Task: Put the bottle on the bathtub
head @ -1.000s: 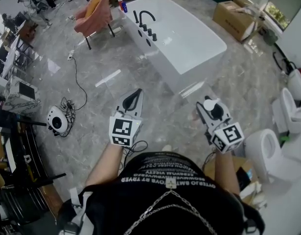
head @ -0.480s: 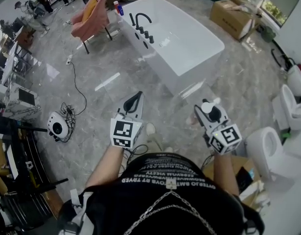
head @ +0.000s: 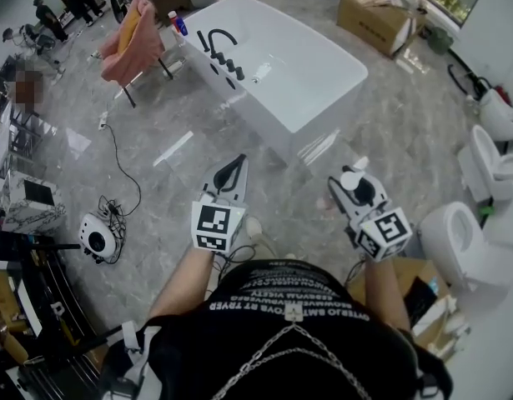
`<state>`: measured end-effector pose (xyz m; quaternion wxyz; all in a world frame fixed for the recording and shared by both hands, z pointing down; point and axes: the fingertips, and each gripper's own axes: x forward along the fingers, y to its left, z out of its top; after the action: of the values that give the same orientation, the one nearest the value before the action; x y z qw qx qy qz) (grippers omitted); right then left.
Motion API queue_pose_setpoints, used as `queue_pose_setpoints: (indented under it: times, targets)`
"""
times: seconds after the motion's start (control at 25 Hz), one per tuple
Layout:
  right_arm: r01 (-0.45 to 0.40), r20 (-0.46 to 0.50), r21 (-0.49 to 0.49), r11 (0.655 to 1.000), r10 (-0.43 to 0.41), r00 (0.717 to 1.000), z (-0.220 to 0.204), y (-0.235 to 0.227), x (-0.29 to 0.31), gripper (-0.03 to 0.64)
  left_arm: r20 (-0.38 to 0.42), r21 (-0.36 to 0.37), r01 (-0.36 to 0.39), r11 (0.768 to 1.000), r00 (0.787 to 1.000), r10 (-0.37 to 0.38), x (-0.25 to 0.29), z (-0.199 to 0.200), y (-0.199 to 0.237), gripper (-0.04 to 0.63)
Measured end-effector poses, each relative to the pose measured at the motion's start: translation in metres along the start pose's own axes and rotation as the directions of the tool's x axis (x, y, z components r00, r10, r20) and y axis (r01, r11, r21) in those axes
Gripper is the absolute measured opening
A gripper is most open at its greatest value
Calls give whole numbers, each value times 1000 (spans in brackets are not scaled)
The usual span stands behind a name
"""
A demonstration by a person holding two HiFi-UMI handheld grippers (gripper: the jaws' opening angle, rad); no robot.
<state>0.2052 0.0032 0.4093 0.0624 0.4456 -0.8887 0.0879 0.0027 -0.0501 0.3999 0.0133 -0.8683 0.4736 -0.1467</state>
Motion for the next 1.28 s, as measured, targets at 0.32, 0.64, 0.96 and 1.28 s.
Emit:
queue_pose_setpoints:
  times: [0.32,0.64,0.96,1.28]
  targets:
    - [33,-16,4,999,-33,999,10,-27,40,157,16,22,16,1000,1000,-17,43,12,32,2]
    - [38,-18,-9,999,-38,999,28,-36,96,158,14,15,19,1000,1000,-19,70,10,81,2]
    - [10,-30,-16,1000,-11,999,39,-26,159,158,22,9,-13,1000,1000,13,76,4,145,2]
    - [-2,-24,-22,1000,2,1000,51,-17,222,158,14,0,-23,1000,1000,23,87,-10,202,2]
